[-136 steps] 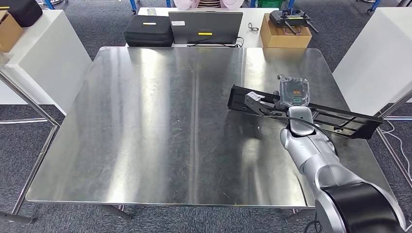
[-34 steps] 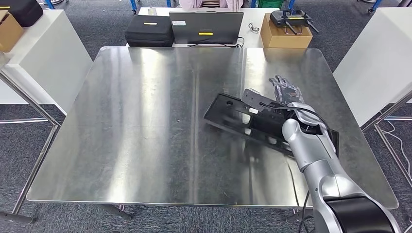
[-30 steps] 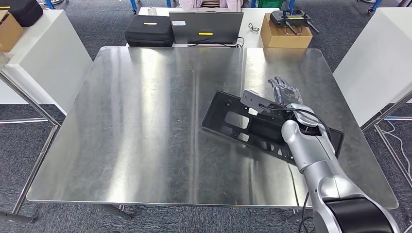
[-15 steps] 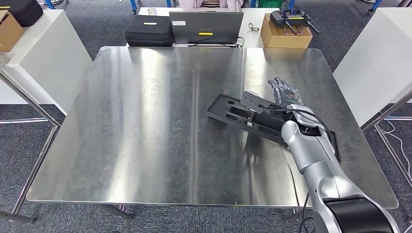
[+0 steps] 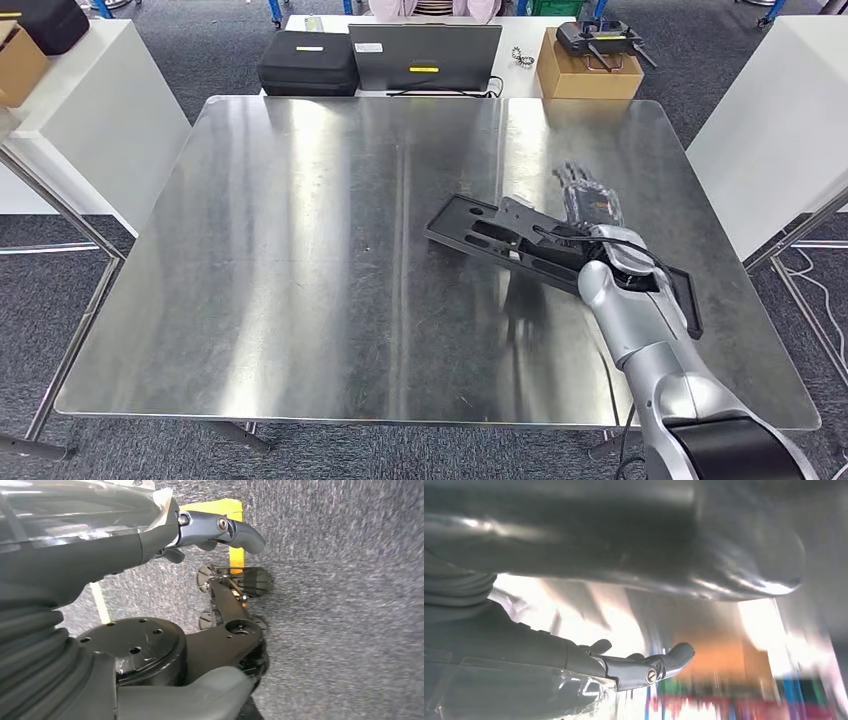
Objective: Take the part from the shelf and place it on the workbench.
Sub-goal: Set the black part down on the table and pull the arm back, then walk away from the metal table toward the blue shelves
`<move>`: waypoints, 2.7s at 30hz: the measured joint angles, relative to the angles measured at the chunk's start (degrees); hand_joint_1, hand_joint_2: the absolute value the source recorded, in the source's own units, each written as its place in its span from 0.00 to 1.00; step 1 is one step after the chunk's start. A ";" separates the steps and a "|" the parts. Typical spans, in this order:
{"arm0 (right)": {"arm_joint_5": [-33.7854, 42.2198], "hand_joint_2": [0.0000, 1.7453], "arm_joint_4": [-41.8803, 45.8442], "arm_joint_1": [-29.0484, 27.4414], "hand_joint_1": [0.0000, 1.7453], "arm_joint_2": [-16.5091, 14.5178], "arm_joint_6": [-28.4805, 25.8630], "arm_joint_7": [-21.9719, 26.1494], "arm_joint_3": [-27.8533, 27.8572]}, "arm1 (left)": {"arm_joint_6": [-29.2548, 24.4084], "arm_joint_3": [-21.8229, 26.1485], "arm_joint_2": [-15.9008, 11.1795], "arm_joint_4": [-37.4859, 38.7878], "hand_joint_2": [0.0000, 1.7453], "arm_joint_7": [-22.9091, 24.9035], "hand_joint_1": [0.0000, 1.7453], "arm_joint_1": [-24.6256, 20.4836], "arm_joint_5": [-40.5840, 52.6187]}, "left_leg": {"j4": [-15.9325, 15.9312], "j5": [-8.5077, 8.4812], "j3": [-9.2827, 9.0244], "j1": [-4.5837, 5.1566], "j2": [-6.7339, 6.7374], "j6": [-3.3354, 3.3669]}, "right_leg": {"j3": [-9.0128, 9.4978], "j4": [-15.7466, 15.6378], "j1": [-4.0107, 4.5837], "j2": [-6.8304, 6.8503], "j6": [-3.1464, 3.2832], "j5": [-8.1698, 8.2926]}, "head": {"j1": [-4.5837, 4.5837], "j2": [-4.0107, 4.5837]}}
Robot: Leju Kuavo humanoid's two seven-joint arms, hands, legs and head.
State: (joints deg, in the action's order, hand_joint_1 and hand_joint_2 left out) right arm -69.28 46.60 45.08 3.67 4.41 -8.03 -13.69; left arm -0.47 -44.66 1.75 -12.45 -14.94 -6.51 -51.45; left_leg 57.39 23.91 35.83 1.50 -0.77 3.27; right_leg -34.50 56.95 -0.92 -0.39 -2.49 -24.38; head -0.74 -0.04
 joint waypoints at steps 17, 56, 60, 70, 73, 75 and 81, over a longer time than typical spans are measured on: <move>-3.82 0.00 56.29 -22.27 0.00 16.07 -12.49 3.62 3.90 | -2.12 2.91 0.01 0.97 0.00 -3.00 0.00 2.59 -3.35 | 0.00 0.22 -0.04 0.02 -0.16 0.27 | 0.08 -0.12 -0.04 0.10 -0.18 -0.15 | 0.02 0.00; -6.25 0.00 84.04 -69.88 0.00 -1.61 -37.74 4.15 4.78 | -4.34 7.39 0.50 1.75 0.00 -5.54 0.00 3.39 -6.22 | 0.82 -0.88 1.00 -0.68 0.31 -0.75 | 7.18 -1.81 -0.03 0.38 1.90 -4.64 | 0.35 0.00; -5.68 0.00 84.04 -69.93 0.00 -1.94 -37.70 4.28 4.78 | -4.40 7.49 0.55 1.83 0.00 -5.65 0.00 3.48 -6.43 | 1.77 0.56 1.45 -0.82 0.31 -1.09 | 6.90 -1.92 -0.26 0.48 2.34 -4.19 | 0.32 0.00; -1.84 0.00 83.87 -70.66 0.00 -5.14 -38.22 5.78 4.92 | -4.94 8.19 0.92 1.97 0.00 -6.24 0.00 3.40 -7.34 | -1.20 5.51 -8.02 -2.39 0.40 -1.63 | 1.91 -0.66 -0.42 0.86 -0.63 0.06 | 0.14 0.00; 1.59 0.00 83.70 -70.82 0.00 -5.44 -38.95 7.02 5.20 | -5.07 8.41 1.11 2.03 0.00 -6.36 0.00 3.35 -7.67 | -1.72 3.70 -5.98 -2.16 0.91 0.17 | -0.78 5.66 -0.57 0.74 0.18 -5.51 | 0.41 0.00; 6.05 0.00 83.14 -70.90 0.00 -5.89 -39.50 8.84 5.94 | -5.18 8.76 1.13 2.11 0.00 -6.47 0.00 3.41 -8.08 | -1.66 2.61 -4.50 -1.79 1.12 0.53 | -2.46 12.77 -0.52 0.68 0.67 -9.83 | 0.52 0.00; 16.10 0.00 79.23 -71.35 0.00 -8.92 -39.71 15.72 10.19 | -5.49 9.70 1.52 2.26 0.00 -6.77 0.00 3.45 -9.25 | -0.70 -0.30 -1.13 -1.11 1.21 -0.04 | 9.27 1.33 0.33 0.64 -0.35 -6.62 | 0.50 -0.01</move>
State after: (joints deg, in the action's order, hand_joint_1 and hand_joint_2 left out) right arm -53.18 125.83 -26.27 -5.25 -35.29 7.69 -3.50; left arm -5.96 -34.97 3.27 -10.20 -21.71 -3.06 -60.70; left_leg 56.69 23.61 34.71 0.40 0.44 3.23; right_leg -25.23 58.28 -0.59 0.25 -2.84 -31.00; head -0.24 -0.05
